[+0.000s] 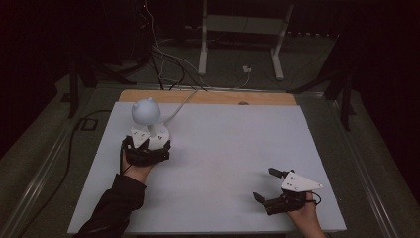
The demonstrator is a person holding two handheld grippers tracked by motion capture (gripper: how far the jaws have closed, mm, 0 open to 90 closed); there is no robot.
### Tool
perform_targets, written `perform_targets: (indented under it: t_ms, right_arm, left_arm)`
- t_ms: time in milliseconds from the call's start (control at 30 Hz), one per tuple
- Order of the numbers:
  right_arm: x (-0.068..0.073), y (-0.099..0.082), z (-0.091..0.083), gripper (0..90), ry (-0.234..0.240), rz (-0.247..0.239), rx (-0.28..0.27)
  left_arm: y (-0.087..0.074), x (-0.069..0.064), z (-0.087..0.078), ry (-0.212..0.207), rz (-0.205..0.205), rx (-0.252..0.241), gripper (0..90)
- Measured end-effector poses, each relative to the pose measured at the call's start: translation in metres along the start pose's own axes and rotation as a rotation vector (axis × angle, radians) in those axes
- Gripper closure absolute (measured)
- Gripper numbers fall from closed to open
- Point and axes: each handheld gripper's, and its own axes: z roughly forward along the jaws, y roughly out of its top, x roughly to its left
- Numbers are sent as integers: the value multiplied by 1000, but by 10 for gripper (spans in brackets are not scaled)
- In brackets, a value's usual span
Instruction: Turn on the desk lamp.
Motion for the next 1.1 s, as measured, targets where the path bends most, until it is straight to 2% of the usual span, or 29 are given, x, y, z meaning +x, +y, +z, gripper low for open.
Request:
perform_targets:
  t_ms: [67, 167, 367, 567, 767, 1100]
  right_arm:
    - [0, 0, 0, 0, 2, 5, -1]
    - [0, 0, 0, 0, 1, 1, 2]
    - [-1, 0, 0, 0, 2, 2, 2]
    - [-1, -1, 0, 0, 2, 3, 1]
    - [-1, -1, 0, 0, 4, 2, 3]
    - [-1, -1, 1, 0, 6, 8, 4]
  left_arm:
    - [-1, 0, 2, 32, -14, 4, 31]
    - [-1, 1, 7, 57, -36, 18, 36]
    - [-2, 0, 13, 99, -46, 24, 82]
    - [-3, 2, 17, 133, -51, 24, 288]
    - [-4, 4, 19, 145, -47, 33, 501]
    - [-7, 7, 22, 147, -38, 49, 712]
